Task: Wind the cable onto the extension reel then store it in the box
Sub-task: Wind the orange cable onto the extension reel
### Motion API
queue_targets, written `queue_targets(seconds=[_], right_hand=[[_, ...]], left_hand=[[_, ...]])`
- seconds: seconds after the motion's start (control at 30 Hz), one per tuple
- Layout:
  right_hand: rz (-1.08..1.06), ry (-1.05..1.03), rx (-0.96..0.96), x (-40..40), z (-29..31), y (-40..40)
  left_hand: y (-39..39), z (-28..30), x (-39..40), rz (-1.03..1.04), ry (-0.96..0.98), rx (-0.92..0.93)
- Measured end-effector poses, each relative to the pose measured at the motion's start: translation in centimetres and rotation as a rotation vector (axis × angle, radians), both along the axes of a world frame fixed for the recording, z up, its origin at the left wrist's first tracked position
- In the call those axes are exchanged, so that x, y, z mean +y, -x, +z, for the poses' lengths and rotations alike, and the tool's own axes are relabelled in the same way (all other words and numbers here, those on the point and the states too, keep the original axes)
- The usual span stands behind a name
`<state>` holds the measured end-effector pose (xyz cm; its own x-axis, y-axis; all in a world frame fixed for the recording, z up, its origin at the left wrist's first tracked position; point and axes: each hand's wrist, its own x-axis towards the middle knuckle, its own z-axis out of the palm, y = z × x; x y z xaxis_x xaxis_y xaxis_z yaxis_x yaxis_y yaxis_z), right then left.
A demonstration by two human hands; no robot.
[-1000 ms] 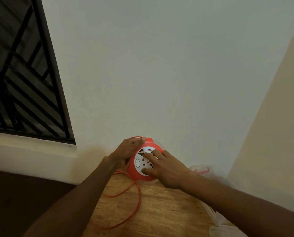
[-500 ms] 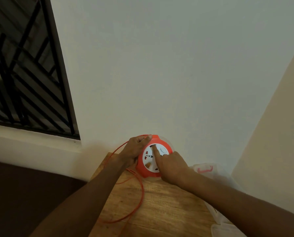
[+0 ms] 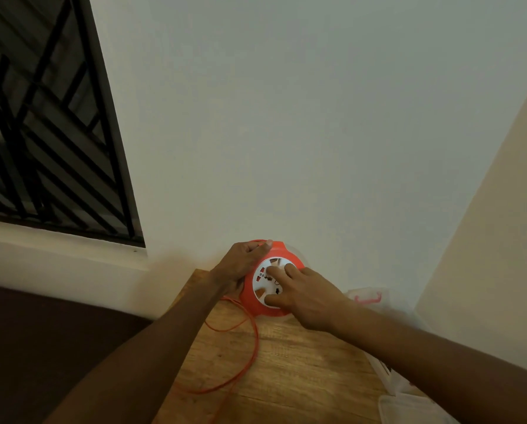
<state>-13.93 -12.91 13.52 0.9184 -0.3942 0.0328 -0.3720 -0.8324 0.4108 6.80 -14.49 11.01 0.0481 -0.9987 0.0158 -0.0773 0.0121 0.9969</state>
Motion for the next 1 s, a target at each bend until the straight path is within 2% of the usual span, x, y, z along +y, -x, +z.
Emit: queue_targets(seconds=[0.17,0.33,0.4,0.5,0.63,0.67,0.73,0.8,0.87,0.93,1.0], right_hand=[[-0.093,-0.003,0.002,0.4,0.3,-0.4],[-0.13,0.048,0.129,0.5,0.6,-1.2],[-0.242,-0.033,0.083,0.7,0.4,-1.7],[-0.484,-0.422,-0.099,0.7,0.1,-1.9],[-0.695,-1.119,-0.484,1.7,-0.1,-2.5],[-0.734,-1.205,-0.54,2.0,-0.3,-2.7],[-0.737,-1.156,-0.539,2.3,-0.6,-2.6],[-0.656,-0.902,-0.513,1.9,-0.9,-2.0],[-0.61,-0.749,-0.599,1.4,-0.9,-1.4],[-0.633,-0.772,-0.723,0.8,-0.8,-1.1],[-0.589,-0.74,-0.742,0.6,-0.7,-0.7]], left_hand=[[-0.2,0.1,0.0,-0.007,0.001,-0.009],[0.2,-0.3,0.3,-0.005,-0.004,-0.015],[0.3,-0.4,0.4,0.011,-0.006,0.012],[0.3,-0.8,0.3,0.068,0.011,0.043],[0.4,-1.4,0.4,0.128,0.005,0.126],[0.5,-1.4,0.4,0.124,-0.005,0.123],[0.5,-1.5,0.4,0.125,-0.025,0.112],[0.4,-1.5,0.3,0.135,-0.035,0.144],[0.3,-1.2,0.2,0.125,-0.03,0.171],[0.1,-1.1,0.2,0.099,-0.019,0.145],[-0.1,-1.1,0.2,0.089,-0.019,0.123]])
